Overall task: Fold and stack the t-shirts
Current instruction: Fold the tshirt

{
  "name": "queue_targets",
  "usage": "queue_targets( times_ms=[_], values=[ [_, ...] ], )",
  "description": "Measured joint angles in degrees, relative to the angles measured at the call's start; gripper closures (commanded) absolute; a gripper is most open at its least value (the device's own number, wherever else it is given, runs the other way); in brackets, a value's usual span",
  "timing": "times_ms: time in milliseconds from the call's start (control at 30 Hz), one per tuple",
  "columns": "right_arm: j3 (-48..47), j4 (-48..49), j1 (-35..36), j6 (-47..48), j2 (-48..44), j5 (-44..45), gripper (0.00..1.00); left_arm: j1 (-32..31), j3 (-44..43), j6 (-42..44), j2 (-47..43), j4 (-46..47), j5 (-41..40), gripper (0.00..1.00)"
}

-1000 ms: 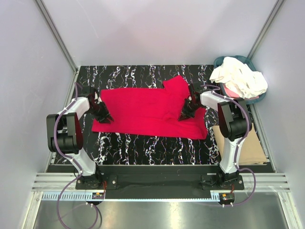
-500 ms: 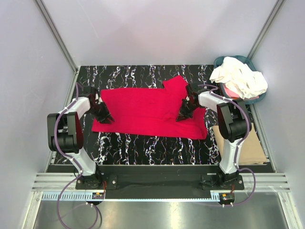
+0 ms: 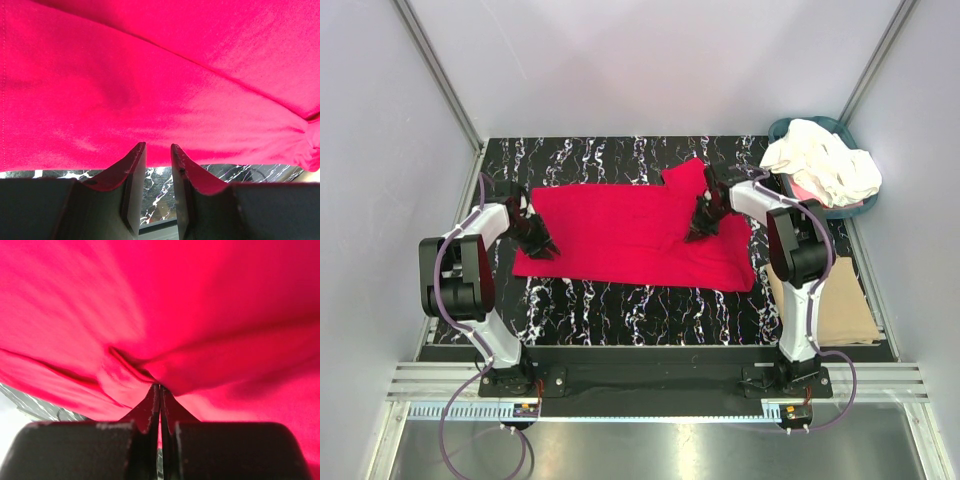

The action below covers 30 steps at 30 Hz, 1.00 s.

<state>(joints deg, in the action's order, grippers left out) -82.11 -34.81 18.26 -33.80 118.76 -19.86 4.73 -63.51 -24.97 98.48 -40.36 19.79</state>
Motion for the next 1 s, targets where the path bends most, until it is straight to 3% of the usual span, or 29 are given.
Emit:
queue_targets(
  times_ms=[100,233,467,667,833,1000],
  values=[
    [-8.1,-1.2,0.0,0.7,3.5,0.8,0.98,0.0,0.0,0.0,0.0,0.0,0.0,0.67],
    [-17.6,-2.3,0.0,2.5,5.2,1.4,0.89,-0.1,0.0,0.4,-0.2,0.1,0.4,0.53],
    [-14.1,-5.3,-0.4,8.4,-0.9,3.5,0.66,-5.1,0.0,0.3,-0.3,6.3,6.9,0.46],
    [-12.6,-7.6,-4.0,11.8,-1.1,3.3,0.67,-17.6,-4.2,-4.6,3.0,17.3,10.4,0.60],
    [-12.7,-7.6,-8.3,13.2,-1.1,3.1,0.68,-25.2,-13.4,-7.9,13.2,26.3,11.1,0.60],
    [-12.8,-7.6,-11.2,14.0,-1.1,2.6,0.68,-28.1,-16.6,-11.4,20.3,32.0,10.8,0.57]
  ],
)
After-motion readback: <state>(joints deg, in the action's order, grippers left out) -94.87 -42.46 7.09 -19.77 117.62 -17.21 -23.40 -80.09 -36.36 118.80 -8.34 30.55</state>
